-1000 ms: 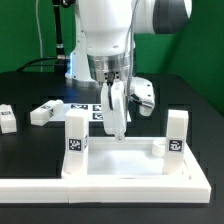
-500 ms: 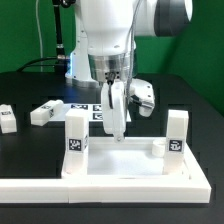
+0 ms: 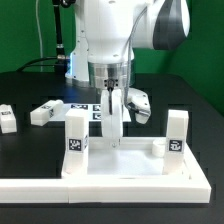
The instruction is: Assemble desk
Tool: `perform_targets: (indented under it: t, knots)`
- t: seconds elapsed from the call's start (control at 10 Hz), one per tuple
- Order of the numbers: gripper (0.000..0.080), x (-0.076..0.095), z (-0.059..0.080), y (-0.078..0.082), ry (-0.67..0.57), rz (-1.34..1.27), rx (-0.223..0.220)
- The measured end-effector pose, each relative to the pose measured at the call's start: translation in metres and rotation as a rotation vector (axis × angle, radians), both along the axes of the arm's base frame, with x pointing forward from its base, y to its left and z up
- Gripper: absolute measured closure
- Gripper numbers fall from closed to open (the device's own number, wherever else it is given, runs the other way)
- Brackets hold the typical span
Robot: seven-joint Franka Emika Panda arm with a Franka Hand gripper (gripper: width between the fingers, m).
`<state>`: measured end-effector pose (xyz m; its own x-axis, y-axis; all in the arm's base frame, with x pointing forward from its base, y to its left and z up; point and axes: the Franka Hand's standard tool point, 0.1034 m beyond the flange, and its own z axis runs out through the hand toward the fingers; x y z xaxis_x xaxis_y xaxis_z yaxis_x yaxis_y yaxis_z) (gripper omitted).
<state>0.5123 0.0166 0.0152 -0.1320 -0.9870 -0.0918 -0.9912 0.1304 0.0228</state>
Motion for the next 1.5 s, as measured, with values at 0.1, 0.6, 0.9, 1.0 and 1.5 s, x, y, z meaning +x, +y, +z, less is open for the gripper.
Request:
perform_targets:
  t: [0.1, 0.6, 0.9, 1.0, 1.5]
  knots:
    - [0.0151, 0.0006, -0.0015, 0.0013, 0.033, -0.001, 0.021]
    - [0.0612, 0.0017, -0.0022, 0.0010, 0.027, 0.000, 0.016]
    - [0.0734, 0.0044, -0.0008, 0.0007, 0.017, 0.001, 0.012]
    - [0.0734, 0.0044, -0.0008, 0.0007, 0.016, 0.001, 0.011]
    - [0.0734, 0.0050, -0.0006, -0.0002, 0.014, 0.003, 0.010]
